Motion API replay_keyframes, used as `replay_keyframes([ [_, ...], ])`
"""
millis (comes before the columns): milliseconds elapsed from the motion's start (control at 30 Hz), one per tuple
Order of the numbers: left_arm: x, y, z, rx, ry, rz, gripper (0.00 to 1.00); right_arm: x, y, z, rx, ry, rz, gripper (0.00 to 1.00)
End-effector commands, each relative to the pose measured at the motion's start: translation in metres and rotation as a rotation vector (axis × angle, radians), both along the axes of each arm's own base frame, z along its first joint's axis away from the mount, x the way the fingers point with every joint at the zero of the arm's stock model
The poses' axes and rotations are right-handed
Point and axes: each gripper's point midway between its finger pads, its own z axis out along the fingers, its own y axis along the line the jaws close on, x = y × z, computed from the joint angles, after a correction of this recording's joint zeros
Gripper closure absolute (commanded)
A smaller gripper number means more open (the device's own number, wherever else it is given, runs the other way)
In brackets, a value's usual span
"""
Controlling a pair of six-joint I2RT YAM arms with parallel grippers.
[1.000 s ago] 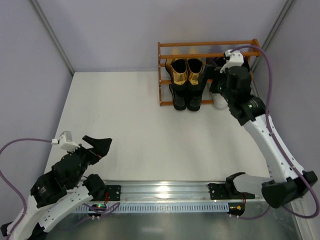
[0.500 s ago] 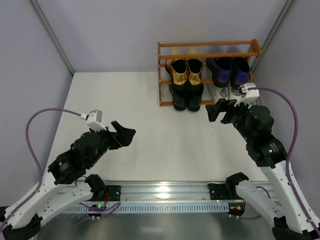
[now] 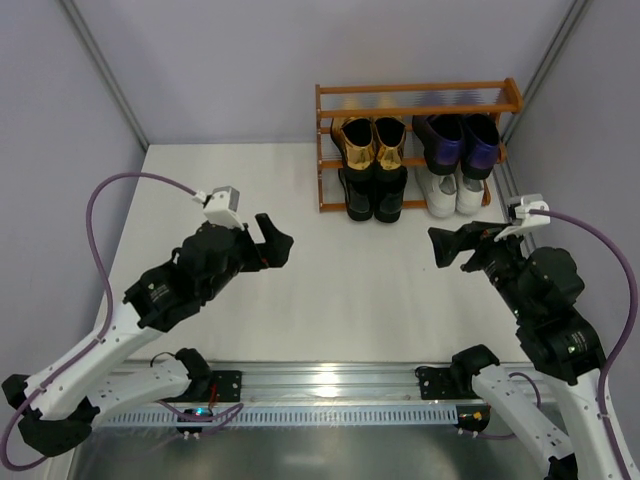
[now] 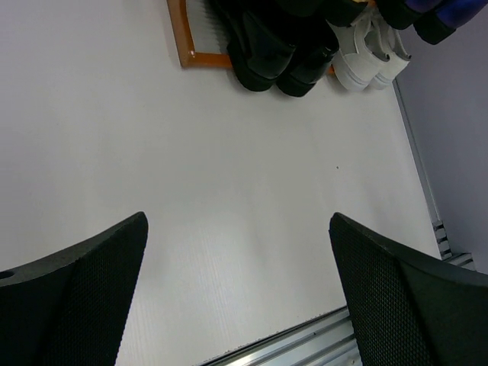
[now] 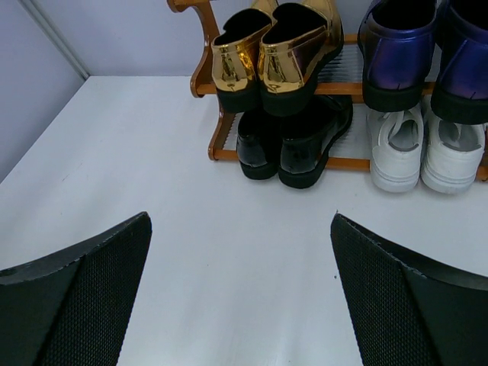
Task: Place and organize the shoes onto the shoe shelf
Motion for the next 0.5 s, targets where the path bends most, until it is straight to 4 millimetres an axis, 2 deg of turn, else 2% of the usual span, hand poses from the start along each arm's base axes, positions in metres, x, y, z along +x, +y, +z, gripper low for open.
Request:
replay_keyframes([
  [0, 0.0105, -0.0062, 0.0215, 0.034, -0.043, -0.007, 0.0, -0.0062, -0.005, 0.0187, 0.009, -0.075, -0.01, 0.0],
  [233, 0.0143, -0.0132, 0.0183, 0.048, -0.031, -0.019, 0.0, -0.0003, -0.0039, 0.0188, 0.004, -0.059, -0.016, 0.0],
  [467, 0.0093, -0.0047, 0.0179, 0.04, -0.051, -0.014, 0.0, 0.001, -0.0028, 0.0194, 0.011, -0.056, -0.015, 0.0],
])
